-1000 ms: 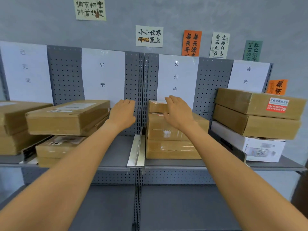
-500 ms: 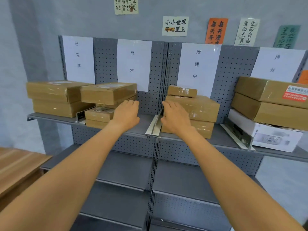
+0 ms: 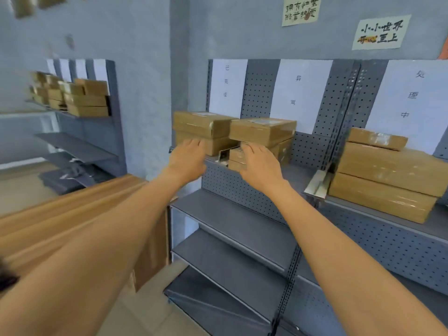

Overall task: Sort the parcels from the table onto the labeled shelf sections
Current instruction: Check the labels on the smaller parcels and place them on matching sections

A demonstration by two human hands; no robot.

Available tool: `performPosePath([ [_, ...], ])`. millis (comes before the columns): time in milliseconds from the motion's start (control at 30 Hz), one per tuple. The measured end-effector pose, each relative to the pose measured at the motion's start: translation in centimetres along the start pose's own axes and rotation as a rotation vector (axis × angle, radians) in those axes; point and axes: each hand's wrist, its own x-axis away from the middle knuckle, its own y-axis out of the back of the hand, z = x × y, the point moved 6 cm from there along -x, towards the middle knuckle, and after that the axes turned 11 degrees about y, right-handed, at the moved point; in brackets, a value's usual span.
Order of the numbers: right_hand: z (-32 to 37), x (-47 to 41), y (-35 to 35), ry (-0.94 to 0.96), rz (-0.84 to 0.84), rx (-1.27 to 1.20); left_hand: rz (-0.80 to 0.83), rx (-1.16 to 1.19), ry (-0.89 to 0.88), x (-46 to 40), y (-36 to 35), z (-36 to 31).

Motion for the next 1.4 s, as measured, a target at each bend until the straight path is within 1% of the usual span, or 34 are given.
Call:
performPosePath([
  [267, 14.2, -8.3, -6.7, 0.179, 0.058, -0.109, 0.071, -0.144, 0.199, 2.9, -2.7, 18.4],
  [533, 31.8, -16.3, -14.0, 0.352, 0.067, -0.256, 0.145, -0.224, 0.431, 8.0, -4.8, 38.3],
  [700, 42.5, -20.3, -17.0, 0.446, 0.076, -0.323, 0.184, -0.240, 0.566, 11.1, -5.1, 48.5],
  [867, 50.3, -22.9, -18.9, 0.524, 0.081, -0.357, 0.207, -0.268, 0.642, 13.7, -5.4, 56.0],
  [1000, 55.4, -24.6, -20.4, 0.580, 0.097, -0.382, 0.235, -0.282, 0.720, 15.8, -6.0, 60.6],
  [1167, 60.8, -25.9, -23.4, 0.660, 0.137, -0.421, 0.285, -0.320, 0.799, 18.3, -7.8, 65.2],
  [1267, 63.7, -26.7, -26.1, 0.706, 0.192, -0.445, 0.322, -0.332, 0.833, 19.4, -9.8, 67.8],
  [1400, 67.2, -28.6, -29.4, 0.766, 0.241, -0.468, 0.358, -0.318, 0.931, 20.6, -11.7, 72.1],
])
